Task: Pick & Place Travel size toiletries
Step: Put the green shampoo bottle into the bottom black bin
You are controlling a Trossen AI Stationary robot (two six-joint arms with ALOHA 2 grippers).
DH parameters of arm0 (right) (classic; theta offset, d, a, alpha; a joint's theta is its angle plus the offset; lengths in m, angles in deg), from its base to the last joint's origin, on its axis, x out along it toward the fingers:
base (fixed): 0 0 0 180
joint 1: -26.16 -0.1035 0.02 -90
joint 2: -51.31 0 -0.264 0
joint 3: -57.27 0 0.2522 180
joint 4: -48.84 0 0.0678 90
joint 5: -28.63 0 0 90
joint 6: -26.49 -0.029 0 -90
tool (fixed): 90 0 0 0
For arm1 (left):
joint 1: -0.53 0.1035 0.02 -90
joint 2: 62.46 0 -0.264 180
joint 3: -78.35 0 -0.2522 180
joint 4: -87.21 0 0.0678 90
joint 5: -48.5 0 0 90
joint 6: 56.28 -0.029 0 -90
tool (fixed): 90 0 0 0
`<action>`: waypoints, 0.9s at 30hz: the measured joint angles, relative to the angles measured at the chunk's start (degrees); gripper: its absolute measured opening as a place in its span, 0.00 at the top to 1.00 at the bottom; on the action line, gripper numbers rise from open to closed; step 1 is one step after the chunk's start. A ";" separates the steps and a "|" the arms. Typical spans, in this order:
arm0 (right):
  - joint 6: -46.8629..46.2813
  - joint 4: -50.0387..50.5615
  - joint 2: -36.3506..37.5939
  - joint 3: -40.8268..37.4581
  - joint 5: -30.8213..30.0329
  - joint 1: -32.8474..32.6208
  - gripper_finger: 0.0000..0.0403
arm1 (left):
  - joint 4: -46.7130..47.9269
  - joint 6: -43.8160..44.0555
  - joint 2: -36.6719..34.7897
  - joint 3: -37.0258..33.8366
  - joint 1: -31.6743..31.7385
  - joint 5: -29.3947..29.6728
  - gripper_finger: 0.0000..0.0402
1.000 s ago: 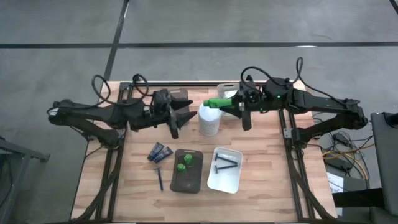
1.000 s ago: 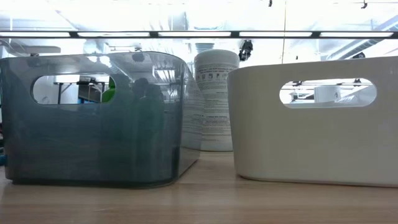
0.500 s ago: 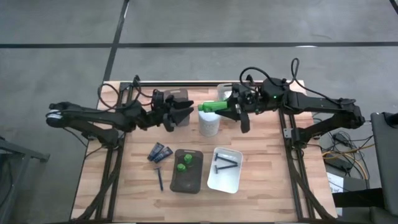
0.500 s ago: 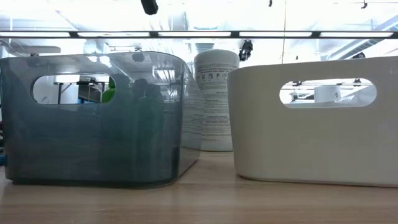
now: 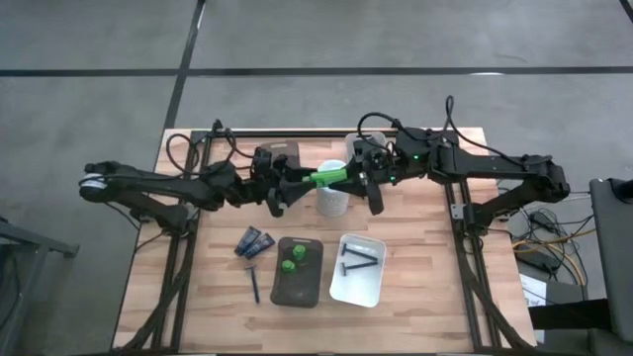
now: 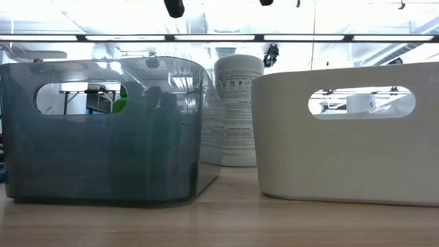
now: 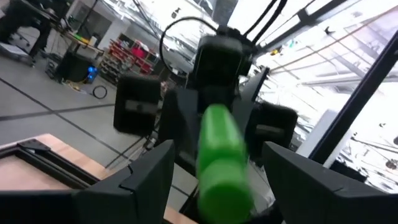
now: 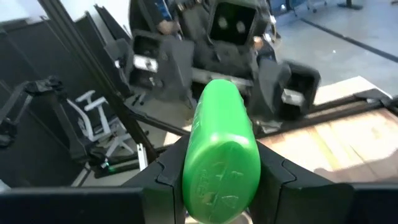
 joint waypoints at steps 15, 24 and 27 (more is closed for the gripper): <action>0.01 -1.20 -0.47 0.09 0.44 -0.04 0.73 | 0.33 -1.17 2.39 1.88 0.02 -2.21 0.51; -0.01 -1.18 -0.47 0.09 0.27 -0.04 0.73 | 0.31 -1.07 2.40 1.88 0.04 -2.24 0.67; -0.11 -1.15 -0.47 0.09 0.28 -0.04 0.71 | 0.33 -0.92 2.40 2.00 0.04 -2.38 0.71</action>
